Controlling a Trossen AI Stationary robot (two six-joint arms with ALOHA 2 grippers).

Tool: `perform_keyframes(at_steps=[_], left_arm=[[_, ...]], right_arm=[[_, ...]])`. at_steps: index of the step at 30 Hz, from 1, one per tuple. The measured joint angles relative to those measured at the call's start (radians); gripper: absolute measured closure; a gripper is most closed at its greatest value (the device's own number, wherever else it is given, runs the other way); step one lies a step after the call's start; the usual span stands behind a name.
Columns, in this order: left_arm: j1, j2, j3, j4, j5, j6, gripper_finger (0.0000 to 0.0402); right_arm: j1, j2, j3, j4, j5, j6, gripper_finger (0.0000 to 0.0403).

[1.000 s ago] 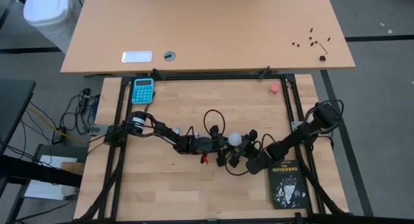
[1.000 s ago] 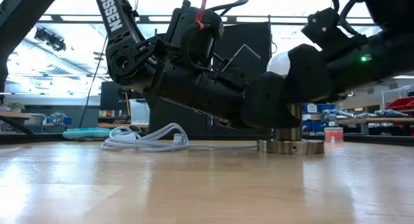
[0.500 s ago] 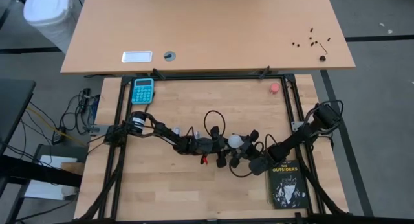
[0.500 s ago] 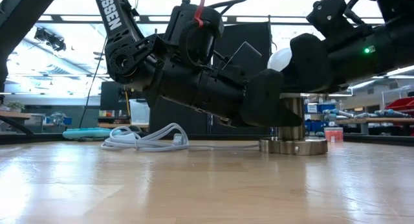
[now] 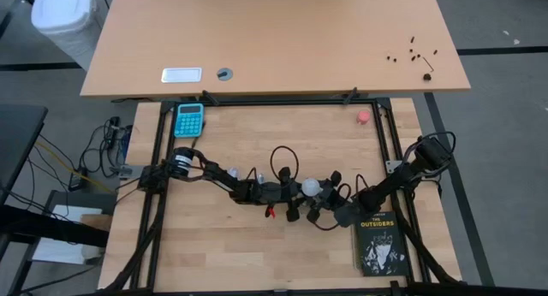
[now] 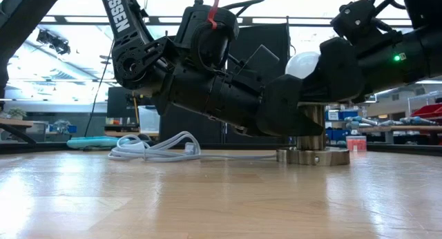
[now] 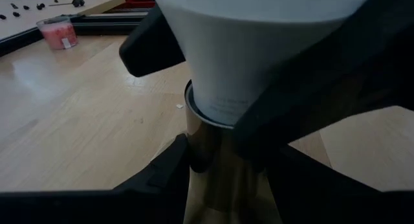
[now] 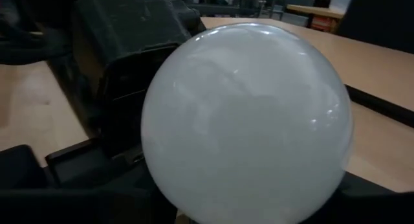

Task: Screw lightbulb
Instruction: Remove the lightbulb from the lamp

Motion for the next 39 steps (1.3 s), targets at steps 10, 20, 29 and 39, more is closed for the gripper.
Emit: perform_keyframes(at_steps=[10,20,29,39], left_arm=[[0.0,0.0,-0.001,0.003,0.003,0.008,0.0221],[0.0,0.0,-0.001,0.004,0.011,0.005,0.0221],[0.0,0.0,-0.002,-0.004,0.092,0.056,0.0221],[0.0,0.004,-0.001,0.034,0.252,0.096,0.0221]], right_arm=[[-0.007,0.001,-0.04,0.121,-0.071,-0.068,0.0197],[-0.007,0.003,-0.042,0.113,-0.085,-0.075,0.023],[-0.007,0.0,-0.108,0.228,-0.236,-0.134,0.0232],[-0.115,0.0,-0.265,0.531,-0.766,-0.204,0.0231]])
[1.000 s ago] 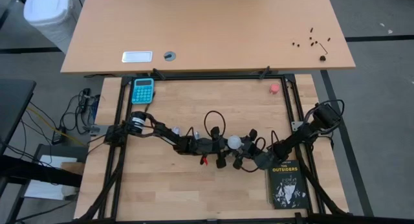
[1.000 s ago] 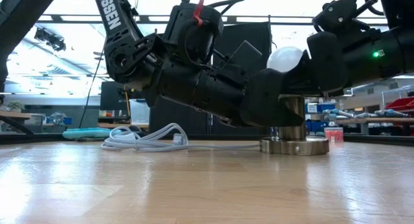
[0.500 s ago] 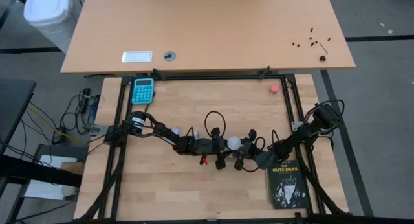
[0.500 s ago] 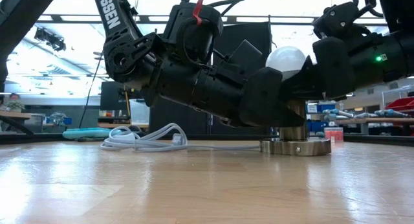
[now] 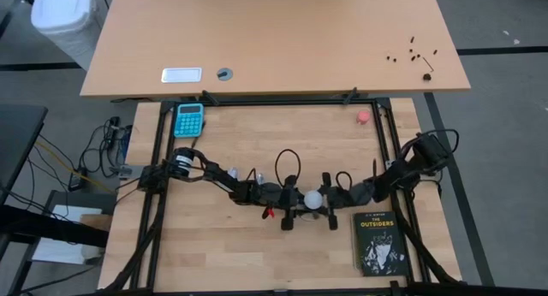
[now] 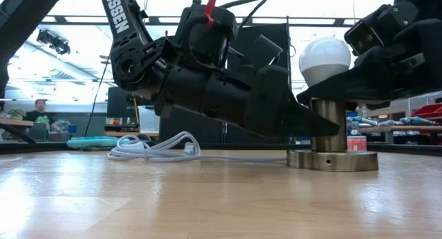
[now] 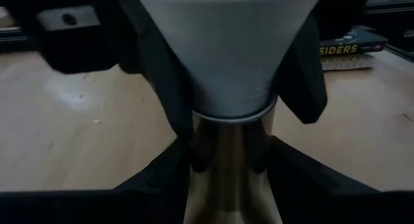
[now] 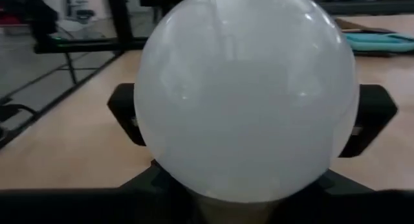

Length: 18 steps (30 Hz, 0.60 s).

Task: Screw lightbulb
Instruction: Remove the lightbulb from the lamp

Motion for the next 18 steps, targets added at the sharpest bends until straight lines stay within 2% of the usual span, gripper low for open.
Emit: perform_keyframes(at_steps=[5,8,13,18], left_arm=[[0.0,0.0,-0.002,0.015,0.0,0.027,0.0221],[0.001,0.0,-0.002,0.019,-0.003,0.042,0.0221],[0.002,0.0,-0.002,0.02,-0.01,0.052,0.0221],[0.002,-0.004,0.002,0.003,-0.009,0.06,0.0221]], right_arm=[[-0.072,0.0,-0.005,0.02,-0.161,-0.039,0.0228],[-0.099,0.0,-0.005,0.023,-0.185,-0.037,0.0227],[-0.084,0.0,-0.003,0.038,-0.139,-0.042,0.0213],[0.0,-0.002,-0.002,0.059,0.011,-0.066,0.0184]])
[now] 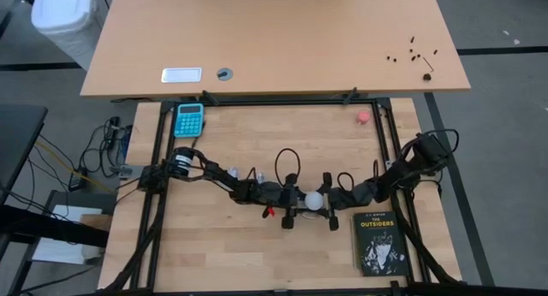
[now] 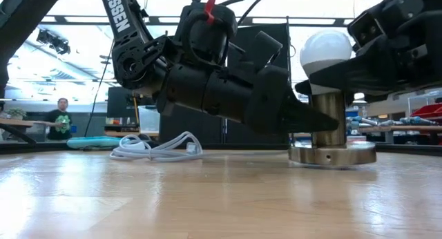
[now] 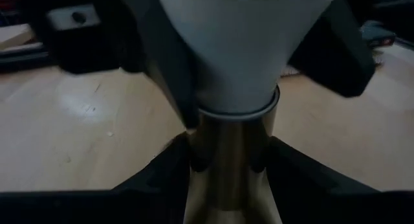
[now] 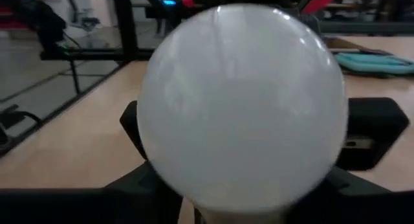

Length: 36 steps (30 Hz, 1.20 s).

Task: Screw lightbulb
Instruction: Remove the lightbulb from the lamp

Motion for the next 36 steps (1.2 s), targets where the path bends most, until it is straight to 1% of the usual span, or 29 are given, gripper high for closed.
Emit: perform_keyframes(at_steps=[2,7,12,14,19,23,27,29,32,36], left_arm=[[0.0,0.001,-0.001,-0.005,0.006,-0.004,0.0221],[0.0,0.001,-0.001,-0.006,0.012,-0.012,0.0221],[0.001,0.001,-0.001,-0.004,0.012,-0.019,0.0221],[0.001,0.001,-0.001,-0.002,0.012,-0.019,0.0221],[0.001,0.001,-0.001,-0.007,0.012,-0.035,0.0221],[0.0,0.001,-0.002,-0.006,0.016,-0.036,0.0221],[0.0,0.001,-0.003,-0.004,0.015,-0.06,0.0221],[0.0,0.001,-0.003,0.0,0.012,-0.069,0.0218],[-0.004,0.001,-0.003,0.008,0.01,-0.071,0.0197],[-0.009,0.006,-0.005,0.01,0.006,-0.071,0.0159]], right_arm=[[0.031,0.0,0.001,-0.022,0.062,0.013,0.0172],[0.096,-0.01,0.003,-0.015,0.206,0.018,0.014],[0.149,-0.046,0.003,-0.055,0.336,0.004,0.0131],[0.168,-0.068,0.009,-0.103,0.379,0.014,0.0131],[0.197,-0.102,0.074,-0.291,0.486,0.085,0.0131],[0.196,-0.098,0.128,-0.358,0.516,0.093,0.0131],[0.176,-0.097,0.168,-0.447,0.522,0.159,0.0131],[0.17,-0.097,0.178,-0.46,0.523,0.172,0.0131],[0.168,-0.097,0.188,-0.463,0.523,0.169,0.0131],[0.168,-0.098,0.201,-0.456,0.524,0.176,0.0131]])
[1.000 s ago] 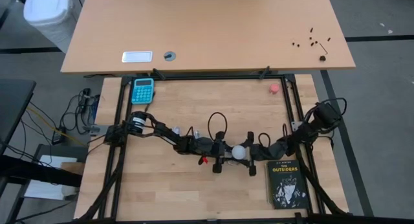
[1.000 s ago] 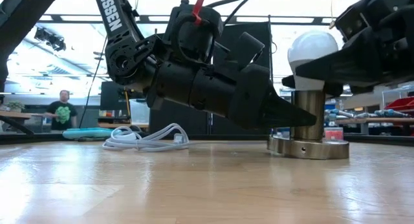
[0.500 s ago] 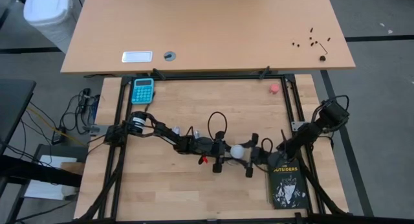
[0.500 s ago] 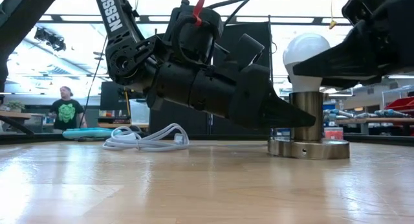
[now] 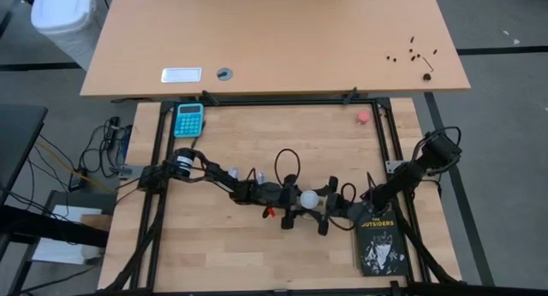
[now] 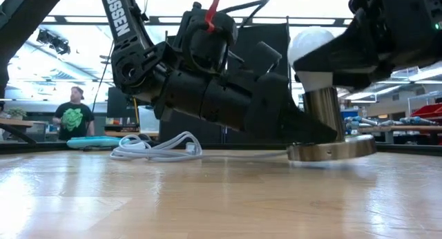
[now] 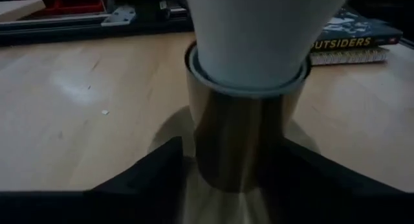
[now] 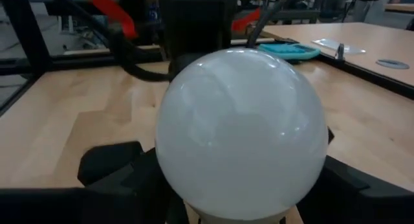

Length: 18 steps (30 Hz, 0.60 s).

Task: Screw lightbulb
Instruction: Remove the lightbulb from the lamp

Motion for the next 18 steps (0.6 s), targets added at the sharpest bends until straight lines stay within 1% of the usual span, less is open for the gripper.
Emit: perform_keyframes(at_steps=[4,8,13,18], left_arm=[[0.0,-0.001,0.0,0.011,-0.001,0.002,0.0136],[-0.001,0.007,0.007,0.022,-0.006,0.002,0.0136],[-0.001,0.007,0.011,0.021,-0.006,0.007,0.0168],[-0.002,0.007,0.011,0.019,-0.002,0.004,0.0204]], right_arm=[[-0.006,0.0,0.011,0.0,0.001,-0.003,0.0131],[-0.017,0.0,0.011,-0.006,0.001,-0.005,0.0131],[-0.019,0.0,0.011,-0.006,0.001,-0.006,0.0136],[-0.019,0.0,0.01,-0.015,-0.005,-0.009,0.0168]])
